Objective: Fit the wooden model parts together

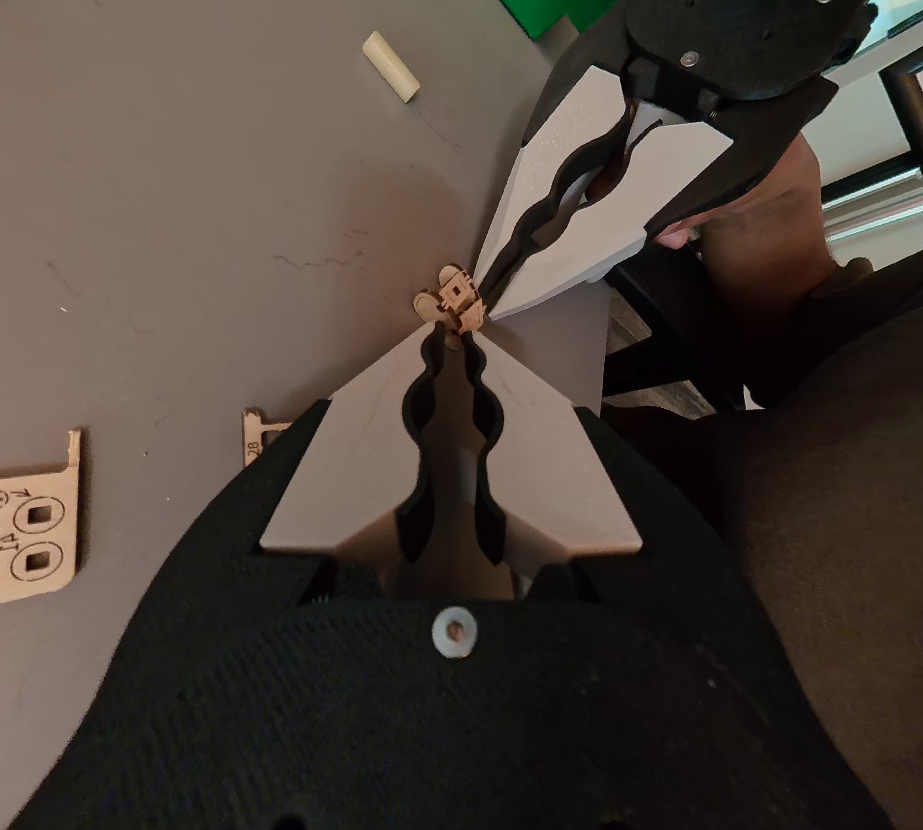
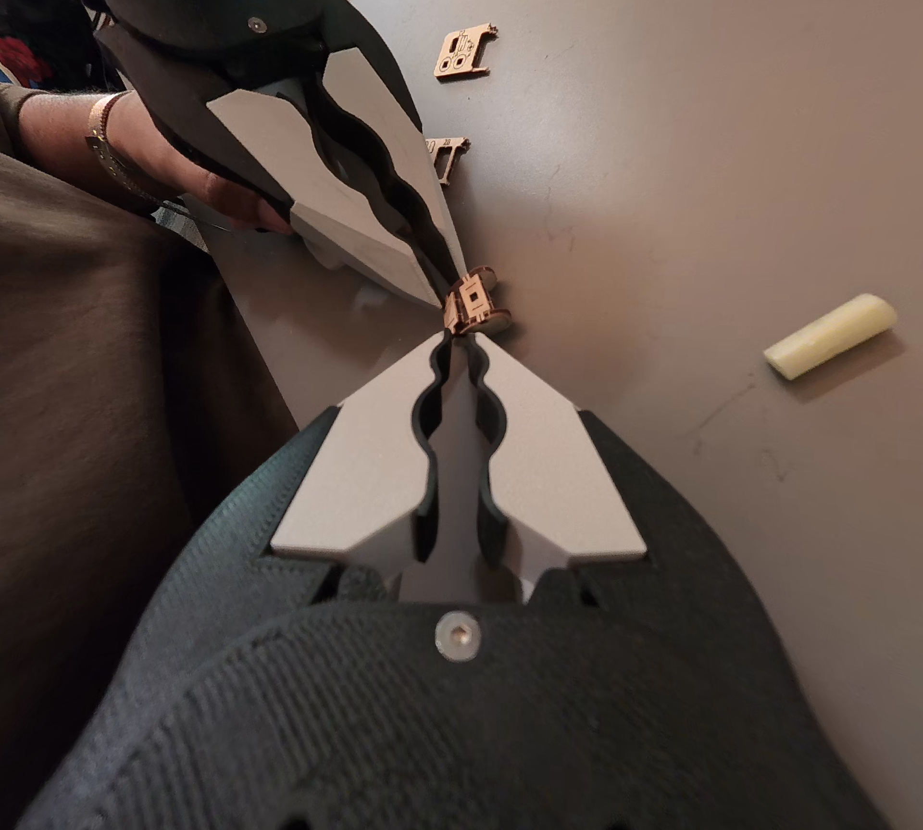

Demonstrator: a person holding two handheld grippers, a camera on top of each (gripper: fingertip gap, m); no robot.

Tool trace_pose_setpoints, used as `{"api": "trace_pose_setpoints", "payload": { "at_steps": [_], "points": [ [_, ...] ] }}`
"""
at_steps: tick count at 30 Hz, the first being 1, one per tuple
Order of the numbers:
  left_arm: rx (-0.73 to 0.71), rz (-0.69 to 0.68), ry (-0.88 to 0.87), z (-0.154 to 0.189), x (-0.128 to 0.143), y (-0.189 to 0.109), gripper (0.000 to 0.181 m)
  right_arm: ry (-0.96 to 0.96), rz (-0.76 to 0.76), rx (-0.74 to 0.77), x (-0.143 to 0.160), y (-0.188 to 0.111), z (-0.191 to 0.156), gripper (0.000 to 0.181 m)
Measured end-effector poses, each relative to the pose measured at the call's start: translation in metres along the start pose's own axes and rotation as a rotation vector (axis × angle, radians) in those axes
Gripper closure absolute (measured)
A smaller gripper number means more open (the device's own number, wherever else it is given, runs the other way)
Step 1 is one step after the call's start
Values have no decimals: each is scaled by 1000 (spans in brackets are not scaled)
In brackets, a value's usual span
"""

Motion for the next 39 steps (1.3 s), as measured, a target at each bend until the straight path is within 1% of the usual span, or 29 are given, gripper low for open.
{"api": "trace_pose_setpoints", "payload": {
  "at_steps": [2, 5, 9, 16, 23, 27, 39],
  "points": [
    [11, 0, -9, -1, 0, 0, 175, 8, 6, 1, 0, -1, 1, 176],
    [23, 10, -23, -1, 0, -1, 175, 27, 17, -22, 2, -5, 2, 169],
    [18, 15, -23, -2, -1, -3, 174, 33, 40, 6, 2, -9, 7, 167],
    [21, 21, -14, -2, -2, -1, 170, -59, 48, 60, -1, -7, 4, 160],
    [2, 9, 8, -1, -2, 1, 170, -97, 10, 74, 0, -2, 1, 163],
    [-2, 4, 10, -1, -3, 3, 170, -108, 7, 70, -1, -1, 0, 168],
    [17, -3, -5, -2, -3, 1, 172, -109, 15, 39, -1, -2, -1, 168]
  ]
}}
Point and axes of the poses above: each gripper's, where its closed fingertips meet, y out along the fingers, x out of its underside, z = x × y across the jaws, the point moved 10 cm from there along -y, back along the fingers, and after that the axes turned 10 degrees about x, right-handed, at the moved point
